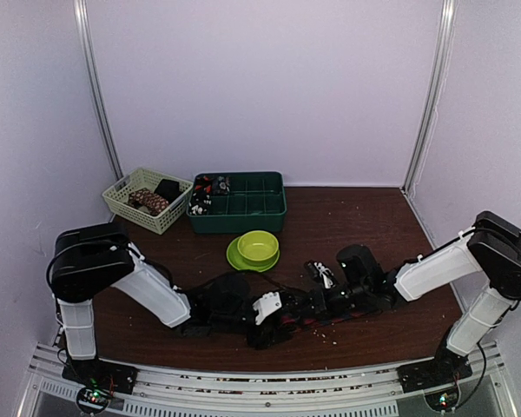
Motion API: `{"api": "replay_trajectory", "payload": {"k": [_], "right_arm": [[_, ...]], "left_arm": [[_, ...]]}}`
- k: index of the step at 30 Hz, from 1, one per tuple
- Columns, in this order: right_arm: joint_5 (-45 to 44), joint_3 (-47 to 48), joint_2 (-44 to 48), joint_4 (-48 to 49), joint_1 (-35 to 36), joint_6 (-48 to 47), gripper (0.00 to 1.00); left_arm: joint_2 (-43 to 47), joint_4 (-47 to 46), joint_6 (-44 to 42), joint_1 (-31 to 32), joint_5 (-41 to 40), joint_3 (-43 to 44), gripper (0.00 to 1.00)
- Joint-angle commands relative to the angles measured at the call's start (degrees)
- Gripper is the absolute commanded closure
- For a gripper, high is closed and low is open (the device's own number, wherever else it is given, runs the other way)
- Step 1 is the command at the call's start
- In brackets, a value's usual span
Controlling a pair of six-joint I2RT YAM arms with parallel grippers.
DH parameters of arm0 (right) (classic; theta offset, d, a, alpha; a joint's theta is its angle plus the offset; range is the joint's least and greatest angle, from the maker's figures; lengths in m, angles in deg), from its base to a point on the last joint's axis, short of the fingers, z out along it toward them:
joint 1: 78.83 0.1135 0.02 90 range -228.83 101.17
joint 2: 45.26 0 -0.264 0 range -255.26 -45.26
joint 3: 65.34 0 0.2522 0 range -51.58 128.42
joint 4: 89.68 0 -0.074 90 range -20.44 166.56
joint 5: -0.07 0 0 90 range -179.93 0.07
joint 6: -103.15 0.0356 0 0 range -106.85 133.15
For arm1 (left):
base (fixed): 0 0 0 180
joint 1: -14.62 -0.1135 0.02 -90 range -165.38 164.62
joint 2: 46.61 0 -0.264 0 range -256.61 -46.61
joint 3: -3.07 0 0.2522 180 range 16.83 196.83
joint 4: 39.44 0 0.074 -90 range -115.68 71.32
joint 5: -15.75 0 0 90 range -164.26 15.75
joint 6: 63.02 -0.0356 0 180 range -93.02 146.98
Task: Roll the ties
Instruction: Roll the tie at the center of the board.
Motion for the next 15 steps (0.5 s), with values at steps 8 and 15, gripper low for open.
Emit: {"api": "replay_trajectory", "payload": {"k": [8, 15], "right_arm": [[-8.06, -6.57, 0.45, -10.59, -2.64, -6.67, 1.0], [-11.55, -7.28, 0.63, -11.58, -2.72, -8.53, 1.0]], "left_arm": [[1.56, -5.47, 5.05, 0.1, -1.52, -0.31, 0.22], [-3.21, -10.12, 10.61, 0.1, -2.93, 2.04, 0.22]]}}
